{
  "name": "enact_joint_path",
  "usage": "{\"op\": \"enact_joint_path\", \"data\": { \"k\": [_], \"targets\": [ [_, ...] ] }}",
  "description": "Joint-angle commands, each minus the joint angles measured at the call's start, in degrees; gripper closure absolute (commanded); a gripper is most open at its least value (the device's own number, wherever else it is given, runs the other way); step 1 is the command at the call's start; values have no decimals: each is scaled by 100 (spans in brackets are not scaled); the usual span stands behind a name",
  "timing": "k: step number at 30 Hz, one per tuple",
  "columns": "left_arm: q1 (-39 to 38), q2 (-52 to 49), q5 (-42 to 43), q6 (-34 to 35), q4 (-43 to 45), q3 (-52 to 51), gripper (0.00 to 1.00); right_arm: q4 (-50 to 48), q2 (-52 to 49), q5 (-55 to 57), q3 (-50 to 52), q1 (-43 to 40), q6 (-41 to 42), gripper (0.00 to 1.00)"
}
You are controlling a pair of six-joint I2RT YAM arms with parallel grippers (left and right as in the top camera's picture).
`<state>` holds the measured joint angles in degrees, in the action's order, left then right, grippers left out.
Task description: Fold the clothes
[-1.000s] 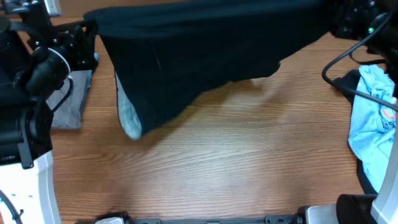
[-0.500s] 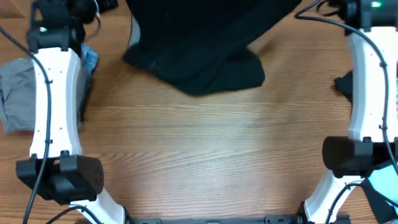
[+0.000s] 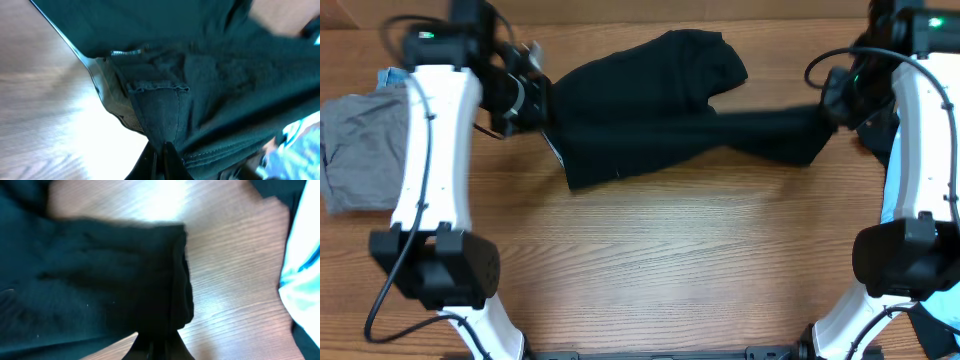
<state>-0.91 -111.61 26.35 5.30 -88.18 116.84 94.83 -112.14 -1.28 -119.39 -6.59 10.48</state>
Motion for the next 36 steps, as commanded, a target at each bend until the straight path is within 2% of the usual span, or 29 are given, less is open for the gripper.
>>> {"op": "enact_joint_path", "data": {
  "k": [1,5,10,11,12,14,15,16,17,19,21,22,24,25,26,27,28,29,32,36],
  "targets": [
    [-424,-13,-168,-505,-120,-678,96,-302,13,605,1202,-153,28,96],
    [-1147,-15,-144,-535,-299,-1526,96,-623,13,570,2546,-153,26,96],
    [-1462,-15,-234,-533,-695,-2188,96,-494,13,575,2922,-153,2,96],
    [-1460,-15,-457,-529,-868,-2262,96,-389,13,575,2922,-153,2,91],
    [-1460,-2,-651,-463,-868,-2356,96,-286,13,575,2922,-153,2,75],
    [-1445,-2,-723,-459,-870,-2385,96,-111,13,625,2922,-153,4,54],
    [-1445,-2,-730,-450,-870,-2385,96,-94,13,636,2922,-153,7,47],
    [-1445,-2,-732,-450,-870,-2385,68,-114,13,636,2922,-153,7,34],
    [-1445,-2,-750,-450,-868,-2382,57,-166,13,636,2922,-153,4,33],
    [-1445,-2,-898,-444,-868,-2382,51,-286,13,636,2922,-153,4,33],
    [-1443,-2,-1368,-98,-870,-2378,48,-601,13,634,2922,-153,4,33],
    [-1436,-2,-1486,44,-822,-2363,48,-688,13,634,2922,-153,4,33],
    [-1405,0,-1585,619,-109,-2302,48,-1027,13,588,2922,-153,2,34],
    [-1403,0,-1690,935,658,-2304,49,-1196,13,566,2922,-151,2,34],
    [-1401,-2,-2100,1543,1554,-2304,50,-1318,13,568,2922,-151,0,36],
    [-1397,-7,-2385,1928,2013,-2306,58,-1357,13,570,2922,-151,-28,38],
    [-1360,-57,-2352,2050,2529,-2308,82,-1368,13,570,2922,-151,-44,41],
    [-1333,-140,-2184,2037,2817,-2308,93,-1377,13,570,2922,-151,-44,43],
    [-1283,-715,-1587,1998,3018,-2308,96,-1453,15,566,2922,-151,-39,45],
    [-1255,-1381,-1467,1950,2990,-2308,96,-1539,15,415,2922,-151,-55,44]
  ]
}}
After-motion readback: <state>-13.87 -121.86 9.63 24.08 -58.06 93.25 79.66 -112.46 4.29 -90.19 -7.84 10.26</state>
